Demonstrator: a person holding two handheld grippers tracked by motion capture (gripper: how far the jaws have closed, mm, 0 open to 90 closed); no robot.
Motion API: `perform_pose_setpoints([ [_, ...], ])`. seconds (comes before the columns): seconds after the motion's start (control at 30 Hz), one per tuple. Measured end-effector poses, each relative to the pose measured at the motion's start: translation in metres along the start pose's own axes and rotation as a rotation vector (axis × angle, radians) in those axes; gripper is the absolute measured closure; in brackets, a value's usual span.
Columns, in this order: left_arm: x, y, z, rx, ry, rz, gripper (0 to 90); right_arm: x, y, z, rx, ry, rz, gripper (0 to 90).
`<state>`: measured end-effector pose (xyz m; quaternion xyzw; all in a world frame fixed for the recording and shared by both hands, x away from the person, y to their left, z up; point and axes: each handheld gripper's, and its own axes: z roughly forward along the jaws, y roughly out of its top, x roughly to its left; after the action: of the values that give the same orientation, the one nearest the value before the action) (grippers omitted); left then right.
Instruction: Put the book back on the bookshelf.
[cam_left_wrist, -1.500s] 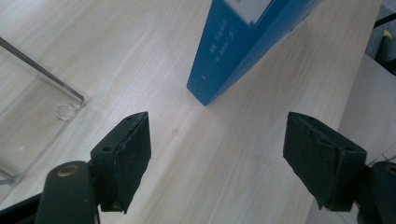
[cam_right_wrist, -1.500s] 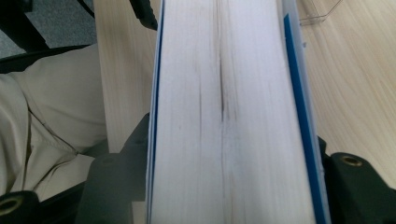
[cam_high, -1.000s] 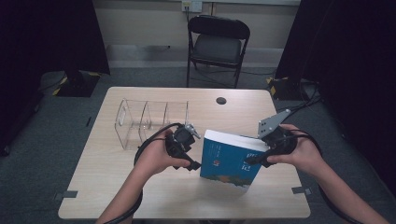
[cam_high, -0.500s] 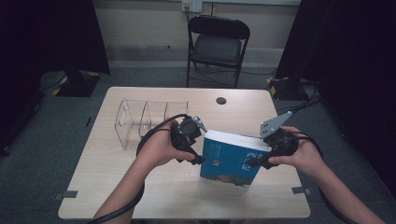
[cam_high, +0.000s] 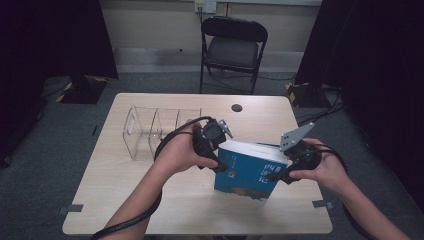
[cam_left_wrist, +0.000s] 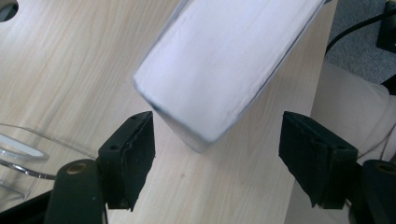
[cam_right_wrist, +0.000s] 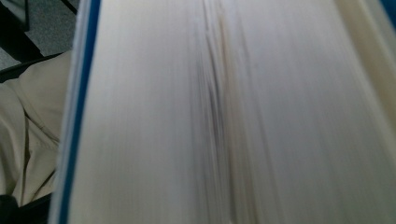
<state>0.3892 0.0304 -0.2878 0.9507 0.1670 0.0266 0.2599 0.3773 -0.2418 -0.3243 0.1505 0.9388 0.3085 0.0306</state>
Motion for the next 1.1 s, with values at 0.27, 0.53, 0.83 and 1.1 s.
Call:
perform_pose_setpoints([
  [0.27, -0.004, 0.014, -0.001, -0.002, 0.007, 0.024, 27.1, -0.001, -0.003, 0.0, 0.004, -0.006, 0.012, 34.2],
  [0.53, -0.005, 0.028, 0.005, 0.011, 0.009, 0.063, 27.3, -0.002, -0.004, 0.003, 0.004, 0.003, 0.011, 34.2],
  [0.83, -0.001, 0.033, 0.01, 0.001, -0.006, 0.11, 32.5, -0.003, -0.008, 0.005, 0.0, 0.006, 0.016, 34.3],
  [1.1, -0.005, 0.034, 0.006, 0.044, -0.054, 0.066, 47.3, -0.006, -0.012, 0.006, -0.006, -0.007, 0.025, 34.5],
])
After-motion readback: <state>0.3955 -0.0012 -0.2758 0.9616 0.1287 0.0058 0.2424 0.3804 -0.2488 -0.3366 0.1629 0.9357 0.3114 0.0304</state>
